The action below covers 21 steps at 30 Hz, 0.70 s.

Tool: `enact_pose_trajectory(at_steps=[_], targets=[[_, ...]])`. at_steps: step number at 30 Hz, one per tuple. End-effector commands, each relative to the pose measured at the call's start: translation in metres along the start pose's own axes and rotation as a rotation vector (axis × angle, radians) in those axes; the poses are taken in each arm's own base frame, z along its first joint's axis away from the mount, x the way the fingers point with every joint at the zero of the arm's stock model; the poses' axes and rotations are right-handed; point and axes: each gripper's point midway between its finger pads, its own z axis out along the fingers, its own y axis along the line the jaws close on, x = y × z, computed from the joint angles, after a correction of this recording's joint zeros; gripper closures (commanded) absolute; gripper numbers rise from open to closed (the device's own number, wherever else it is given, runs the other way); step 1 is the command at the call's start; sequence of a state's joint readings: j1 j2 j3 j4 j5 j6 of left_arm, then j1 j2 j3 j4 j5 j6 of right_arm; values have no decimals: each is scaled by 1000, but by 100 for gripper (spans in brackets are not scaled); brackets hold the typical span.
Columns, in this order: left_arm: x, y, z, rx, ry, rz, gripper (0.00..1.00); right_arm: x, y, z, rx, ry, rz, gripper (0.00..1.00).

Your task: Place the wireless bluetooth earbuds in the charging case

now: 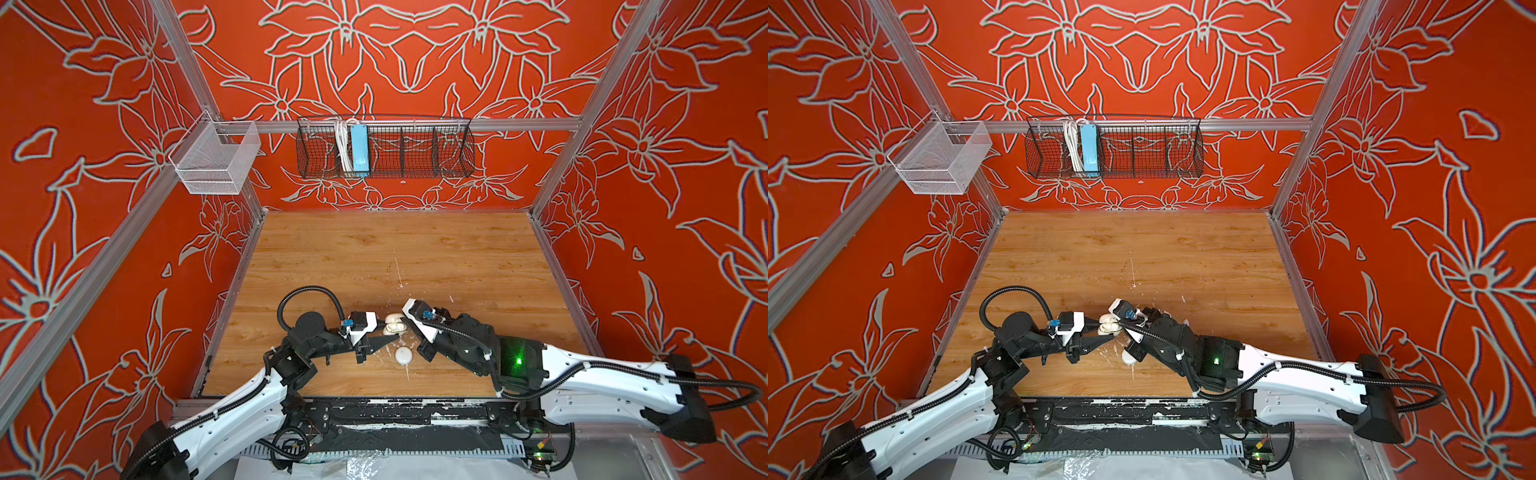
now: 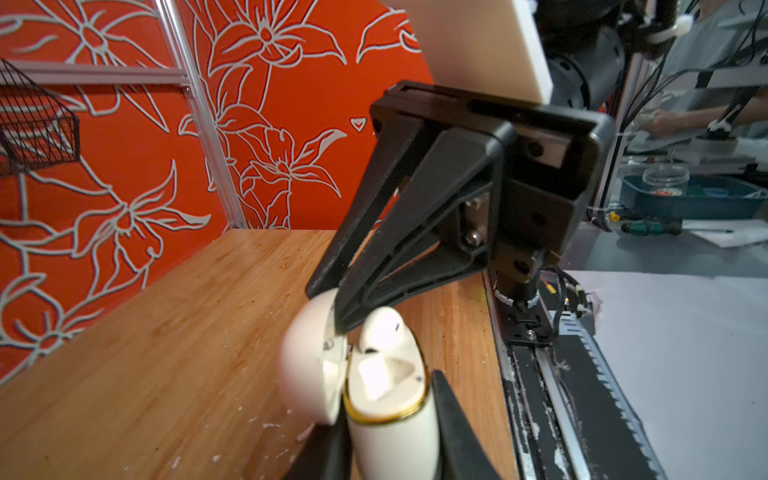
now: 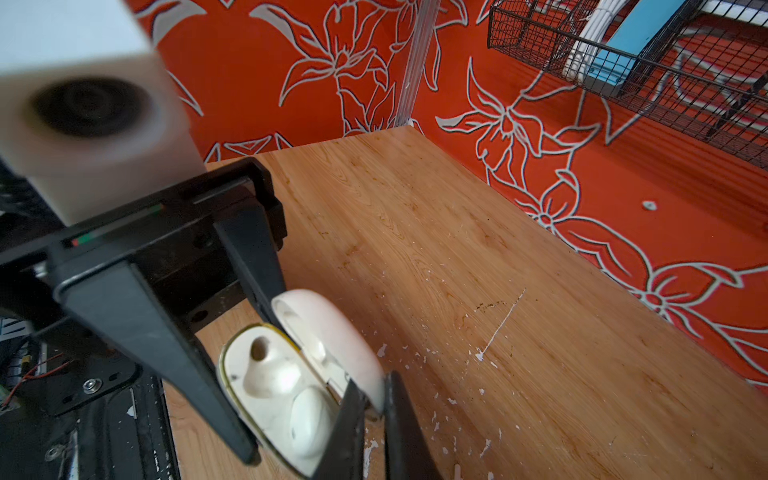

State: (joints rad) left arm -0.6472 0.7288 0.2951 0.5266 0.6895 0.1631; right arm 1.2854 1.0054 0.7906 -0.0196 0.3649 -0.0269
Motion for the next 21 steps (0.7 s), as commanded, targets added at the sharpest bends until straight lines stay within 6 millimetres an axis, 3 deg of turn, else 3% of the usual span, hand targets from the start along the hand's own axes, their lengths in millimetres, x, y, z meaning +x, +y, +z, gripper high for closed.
enact_pose_trajectory(at_steps=[1, 7, 12, 14, 16, 21], targets=[[-14, -5, 1, 31, -28, 33, 79, -18, -2, -5, 12, -46, -1, 100], [-14, -5, 1, 34, -29, 34, 82, -21, -1, -9, -6, -65, 18, 100], [-13, -6, 1, 38, -27, 34, 97, -23, -1, -11, -9, -66, 42, 99], [-13, -5, 1, 30, -32, 33, 100, -25, -4, -13, 1, -74, 66, 71], [-11, 0, 1, 0, -38, 22, 100, -27, -10, -18, 21, -79, 94, 56], [-6, 6, 3, -19, -33, -13, 100, -28, -37, -37, 126, -79, 183, 44]])
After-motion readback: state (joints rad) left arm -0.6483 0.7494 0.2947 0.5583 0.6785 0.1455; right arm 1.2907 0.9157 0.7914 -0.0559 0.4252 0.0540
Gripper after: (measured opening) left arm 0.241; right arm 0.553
